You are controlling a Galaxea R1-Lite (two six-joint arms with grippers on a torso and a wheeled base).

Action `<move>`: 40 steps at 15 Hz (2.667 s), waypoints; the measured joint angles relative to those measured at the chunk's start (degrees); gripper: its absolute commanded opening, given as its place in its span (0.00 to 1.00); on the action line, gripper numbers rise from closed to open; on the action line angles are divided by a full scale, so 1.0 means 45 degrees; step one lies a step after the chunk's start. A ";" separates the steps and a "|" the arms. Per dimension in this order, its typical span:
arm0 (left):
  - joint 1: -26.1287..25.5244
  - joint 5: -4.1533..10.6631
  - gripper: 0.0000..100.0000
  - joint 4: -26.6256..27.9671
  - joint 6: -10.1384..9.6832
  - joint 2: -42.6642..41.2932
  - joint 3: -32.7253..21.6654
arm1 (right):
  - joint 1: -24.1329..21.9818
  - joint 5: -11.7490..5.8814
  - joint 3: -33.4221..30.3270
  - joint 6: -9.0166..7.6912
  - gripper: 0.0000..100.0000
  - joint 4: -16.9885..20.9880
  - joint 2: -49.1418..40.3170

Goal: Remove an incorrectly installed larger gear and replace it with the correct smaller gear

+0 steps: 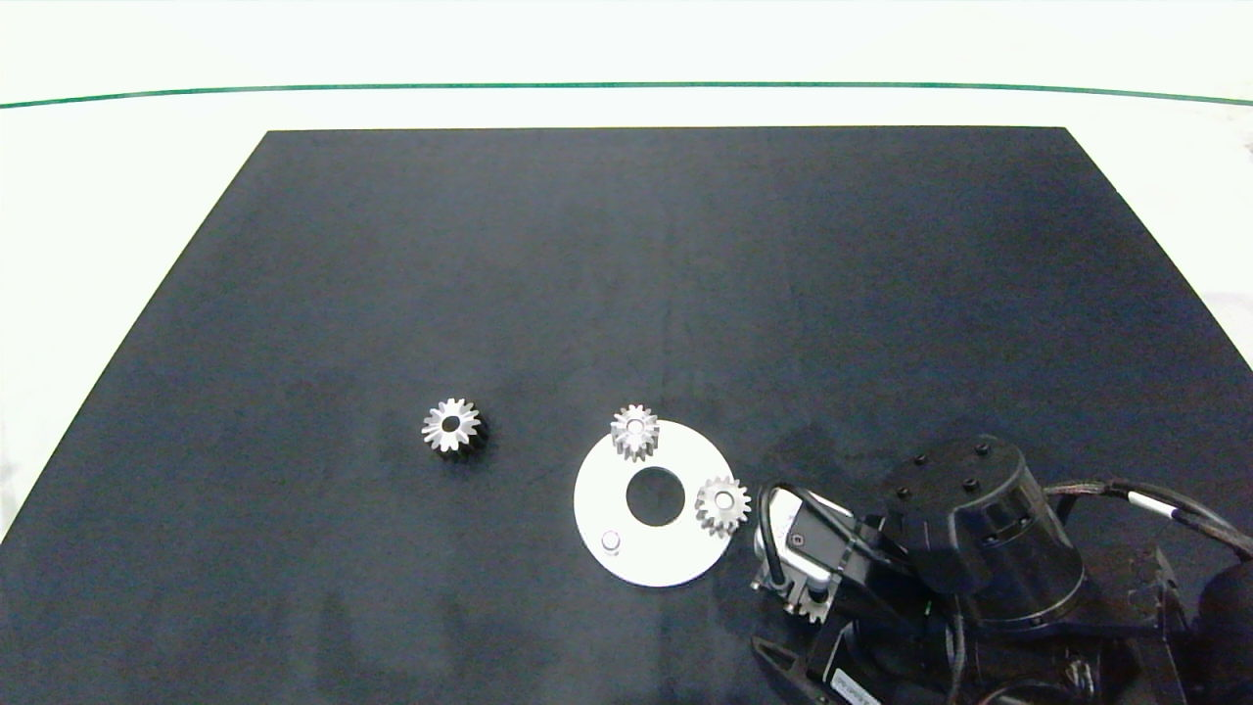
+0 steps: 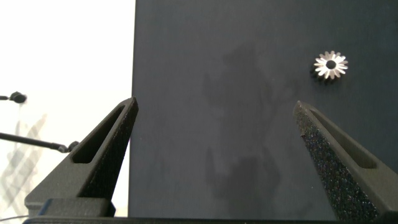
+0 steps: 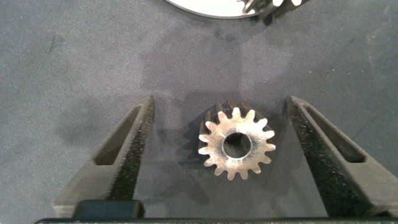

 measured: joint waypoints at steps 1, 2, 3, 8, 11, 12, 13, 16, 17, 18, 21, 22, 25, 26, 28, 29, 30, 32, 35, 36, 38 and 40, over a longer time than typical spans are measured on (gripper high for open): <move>0.0030 0.0000 1.00 0.0000 0.0000 0.0000 0.0000 | -0.0008 -0.0011 0.0005 0.0030 0.81 0.0022 -0.0003; 0.0043 0.0000 1.00 0.0000 0.0000 -0.0008 0.0000 | -0.0049 -0.0035 0.0008 0.0033 0.78 0.0030 -0.0008; 0.0049 0.0000 1.00 0.0005 0.0000 -0.0019 0.0000 | -0.0106 -0.0122 0.0008 0.0038 0.76 0.0049 -0.0019; 0.0057 0.0000 1.00 0.0000 0.0005 -0.0014 0.0000 | -0.0238 -0.0190 0.0049 0.0038 0.66 0.0127 -0.0106; 0.0068 0.0000 1.00 0.0000 0.0005 0.0000 0.0000 | -0.0282 -0.0190 0.0068 0.0043 0.59 0.0360 -0.0179; 0.0073 0.0000 1.00 0.0000 0.0005 0.0005 0.0005 | -0.0287 -0.0190 0.0068 0.0038 0.58 0.0428 -0.0217; 0.0079 0.0000 1.00 0.0000 0.0000 0.0011 0.0016 | -0.0295 -0.0190 0.0068 0.0038 0.56 0.0569 -0.0276; 0.0079 0.0000 1.00 0.0005 0.0005 0.0011 0.0073 | -0.0336 -0.0195 0.0068 0.0038 0.50 0.0759 -0.0387; 0.0079 0.0000 1.00 0.0000 0.0005 0.0011 0.0073 | -0.0339 -0.0195 0.0068 0.0038 0.47 0.0764 -0.0401; 0.0079 0.0000 1.00 0.0000 0.0005 0.0011 0.0073 | -0.0344 -0.0195 0.0073 0.0049 0.46 0.0764 -0.0417; 0.0079 0.0000 1.00 0.0005 0.0005 0.0011 0.0079 | -0.0379 -0.0195 0.0098 0.0057 0.40 0.0769 -0.0442; 0.0079 0.0000 1.00 0.0005 0.0005 0.0011 0.0079 | -0.0387 -0.0190 0.0111 0.0062 0.38 0.0764 -0.0450; 0.0079 0.0000 1.00 0.0000 0.0005 0.0000 0.0084 | -0.0387 -0.0195 0.0195 0.0049 0.33 0.0769 -0.0498; 0.0081 0.0000 1.00 0.0000 0.0005 -0.0005 0.0084 | -0.0387 -0.0195 0.0209 0.0043 0.30 0.0788 -0.0520; 0.0087 0.0000 1.00 0.0000 0.0005 -0.0027 0.0122 | -0.0387 -0.0200 0.0222 0.0038 0.28 0.0813 -0.0547; 0.0087 0.0000 1.00 0.0000 0.0005 -0.0038 0.0141 | -0.0379 -0.0214 0.0222 0.0043 0.28 0.0821 -0.0588; 0.0087 0.0000 1.00 0.0000 -0.0011 -0.0051 0.0152 | -0.0344 -0.0214 0.0209 0.0030 0.28 0.0821 -0.0675; 0.0081 0.0000 1.00 0.0000 -0.0016 -0.0081 0.0165 | -0.0306 -0.0214 0.0149 0.0024 0.28 0.0821 -0.0937; 0.0081 0.0000 1.00 0.0000 -0.0019 -0.0144 0.0282 | -0.0198 -0.0219 -0.0152 0.0019 0.28 0.0826 -0.1336; 0.0081 0.0000 1.00 -0.0005 -0.0011 -0.0203 0.0417 | -0.0081 -0.0230 -0.0368 0.0019 0.28 0.0894 -0.1441; 0.0079 0.0000 1.00 0.0005 0.0000 -0.0358 0.0599 | 0.0122 -0.0312 -0.1224 0.0057 0.28 0.1501 -0.1569; 0.0079 0.0000 1.00 -0.0008 0.0000 -0.0496 0.0574 | 0.0409 -0.0352 -0.2414 0.0344 0.28 0.2809 -0.1582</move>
